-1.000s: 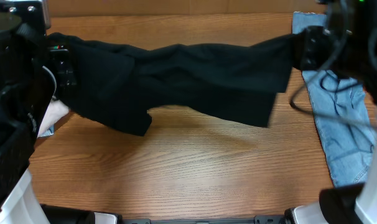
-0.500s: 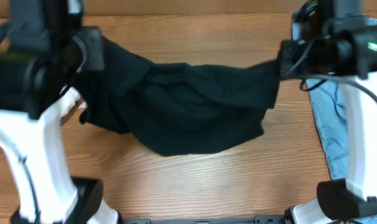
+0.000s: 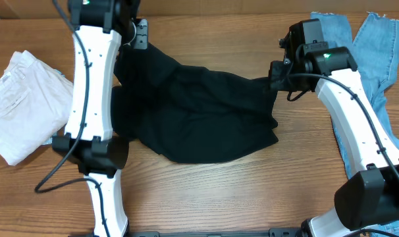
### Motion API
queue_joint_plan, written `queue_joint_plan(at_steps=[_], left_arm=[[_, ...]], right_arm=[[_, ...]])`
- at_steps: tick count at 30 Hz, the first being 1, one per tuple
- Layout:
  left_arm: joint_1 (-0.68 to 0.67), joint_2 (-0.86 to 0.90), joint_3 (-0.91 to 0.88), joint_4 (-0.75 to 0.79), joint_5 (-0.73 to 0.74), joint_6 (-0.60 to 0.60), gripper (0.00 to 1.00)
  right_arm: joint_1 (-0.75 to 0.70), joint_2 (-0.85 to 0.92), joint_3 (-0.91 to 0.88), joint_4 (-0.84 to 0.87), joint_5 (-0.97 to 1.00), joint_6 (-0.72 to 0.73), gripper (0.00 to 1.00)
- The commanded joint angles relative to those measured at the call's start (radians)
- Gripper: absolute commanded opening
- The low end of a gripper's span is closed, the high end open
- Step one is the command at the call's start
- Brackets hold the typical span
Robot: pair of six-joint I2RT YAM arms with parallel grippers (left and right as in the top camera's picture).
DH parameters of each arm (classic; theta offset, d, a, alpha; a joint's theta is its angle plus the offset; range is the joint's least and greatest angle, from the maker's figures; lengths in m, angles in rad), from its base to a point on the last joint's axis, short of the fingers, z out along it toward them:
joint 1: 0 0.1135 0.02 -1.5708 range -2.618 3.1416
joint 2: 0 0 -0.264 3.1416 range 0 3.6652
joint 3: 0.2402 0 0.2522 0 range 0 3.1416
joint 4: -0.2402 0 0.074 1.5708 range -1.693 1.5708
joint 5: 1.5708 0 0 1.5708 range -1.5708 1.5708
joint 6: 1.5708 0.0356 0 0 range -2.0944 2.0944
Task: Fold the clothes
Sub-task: 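Lower the black shirt flat onto the table with both grippers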
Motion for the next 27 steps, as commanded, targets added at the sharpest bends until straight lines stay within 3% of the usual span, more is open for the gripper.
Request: queue_joint_plan(at_steps=[1, 2, 5, 12, 20, 27], left_arm=[[0.002, 0.034, 0.002, 0.03, 0.008, -0.014, 0.04], [0.0, 0.04, 0.002, 0.035, 0.008, -0.014, 0.04], [-0.006, 0.057, 0.002, 0.04, 0.008, -0.014, 0.04], [-0.01, 0.063, 0.002, 0.04, 0.008, -0.013, 0.04], [-0.01, 0.063, 0.002, 0.035, 0.008, -0.013, 0.04], [-0.01, 0.063, 0.002, 0.03, 0.008, -0.013, 0.04]], right_arm=[[-0.006, 0.009, -0.021, 0.069, 0.006, -0.004, 0.49], [-0.006, 0.014, -0.021, 0.086, 0.006, -0.005, 0.61], [-0.006, 0.02, -0.02, 0.095, 0.021, -0.004, 0.61], [-0.005, 0.056, -0.048, -0.006, -0.001, -0.005, 0.52], [-0.005, 0.125, -0.219, 0.214, -0.094, -0.015, 0.46], [-0.005, 0.191, -0.233, 0.286, -0.092, -0.011, 0.45]])
